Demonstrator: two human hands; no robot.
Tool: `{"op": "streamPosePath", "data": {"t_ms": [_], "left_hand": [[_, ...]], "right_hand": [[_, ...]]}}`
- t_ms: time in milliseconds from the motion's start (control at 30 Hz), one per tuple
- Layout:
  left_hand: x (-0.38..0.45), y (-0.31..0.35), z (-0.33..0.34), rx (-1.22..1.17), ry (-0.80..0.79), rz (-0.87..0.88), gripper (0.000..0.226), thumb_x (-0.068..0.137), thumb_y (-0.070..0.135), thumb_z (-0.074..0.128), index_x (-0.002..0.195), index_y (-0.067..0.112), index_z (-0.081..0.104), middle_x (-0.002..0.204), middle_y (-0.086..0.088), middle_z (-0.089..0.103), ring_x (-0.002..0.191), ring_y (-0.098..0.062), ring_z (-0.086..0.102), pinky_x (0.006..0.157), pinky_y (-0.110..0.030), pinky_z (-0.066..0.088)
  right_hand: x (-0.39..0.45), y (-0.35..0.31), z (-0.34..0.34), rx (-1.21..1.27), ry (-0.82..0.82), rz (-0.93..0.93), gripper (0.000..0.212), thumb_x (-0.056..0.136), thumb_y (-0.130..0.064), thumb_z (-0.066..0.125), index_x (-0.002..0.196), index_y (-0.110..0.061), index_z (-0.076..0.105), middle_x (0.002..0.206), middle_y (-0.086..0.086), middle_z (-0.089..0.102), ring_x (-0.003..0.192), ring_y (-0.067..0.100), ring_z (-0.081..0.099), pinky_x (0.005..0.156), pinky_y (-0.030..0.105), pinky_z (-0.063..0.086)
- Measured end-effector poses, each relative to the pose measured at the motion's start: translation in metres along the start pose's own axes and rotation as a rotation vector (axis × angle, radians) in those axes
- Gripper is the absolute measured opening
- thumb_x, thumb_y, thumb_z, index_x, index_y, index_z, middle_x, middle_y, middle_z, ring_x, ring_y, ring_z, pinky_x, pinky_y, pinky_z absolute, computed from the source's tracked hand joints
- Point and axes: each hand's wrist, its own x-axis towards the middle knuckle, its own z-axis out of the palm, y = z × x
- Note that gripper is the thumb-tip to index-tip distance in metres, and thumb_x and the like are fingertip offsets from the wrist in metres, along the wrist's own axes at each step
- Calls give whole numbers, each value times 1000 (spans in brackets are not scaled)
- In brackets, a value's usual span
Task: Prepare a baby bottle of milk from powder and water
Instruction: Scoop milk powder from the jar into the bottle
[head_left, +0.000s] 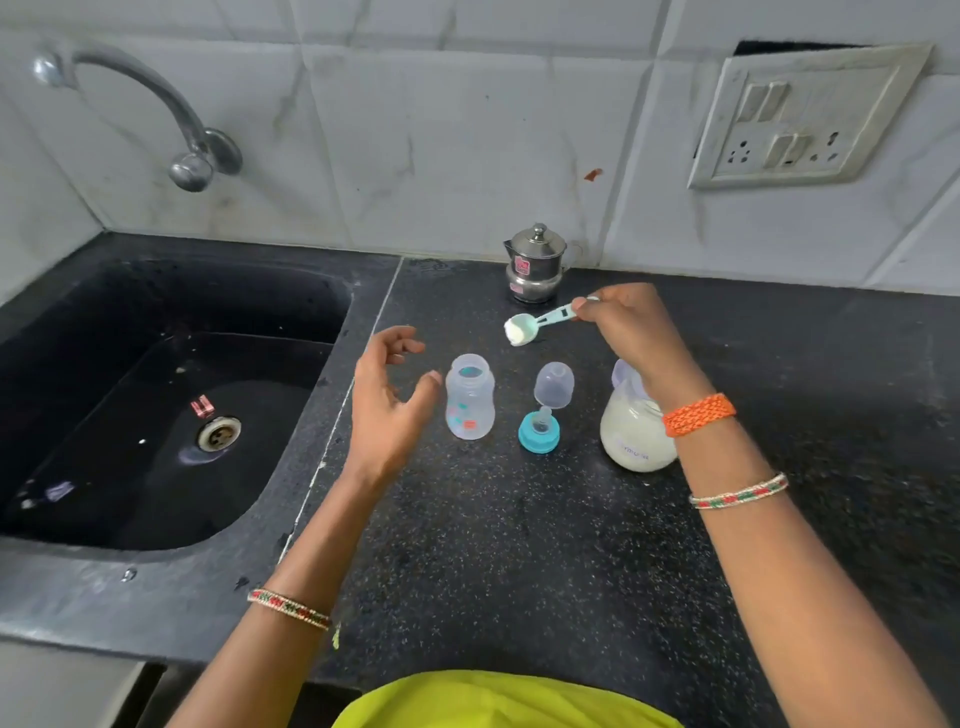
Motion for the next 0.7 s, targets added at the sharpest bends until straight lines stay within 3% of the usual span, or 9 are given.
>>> {"op": "streamPosePath", "data": {"t_ms": [167,300,400,567,700], "left_hand": [[-5,-16,-8,72,-194,-120,62,72,36,63,128,34,36,124,10,47,117,-7,37,92,-28,32],[0,-27,-2,141,-272,-128,73,77,33,74,137,28,32,129,10,43,125,-9,31,105,-35,30],[6,-32,5,182,-303,-134,79,75,36,76,140,26,31,133,8,43,128,-11,30,110,-41,29],[12,-42,14,195,-356,-126,85,71,40,79,139,26,31,127,14,40,129,-12,30,111,-46,28],[15,-51,24,222,-405,-105,67,71,39,78,128,26,44,124,9,49,124,-16,39,106,-45,34]], "right_hand": [[4,-5,38,-68,-77,-34,30,89,-29,57,85,-3,69,57,-3,47,71,20,47,79,39,34],[5,-6,51,-198,-57,-53,26,92,-31,53,75,-16,66,61,-5,52,70,15,48,90,41,35],[6,-7,56,-311,7,-128,25,92,-30,50,73,-19,63,63,-5,53,82,21,53,100,46,30],[2,-9,62,-475,106,-289,20,90,-23,49,85,-15,67,87,3,64,100,26,54,104,51,21],[-12,-6,70,-651,132,-502,14,88,-19,53,93,-17,66,103,2,62,114,26,47,108,53,9]]}}
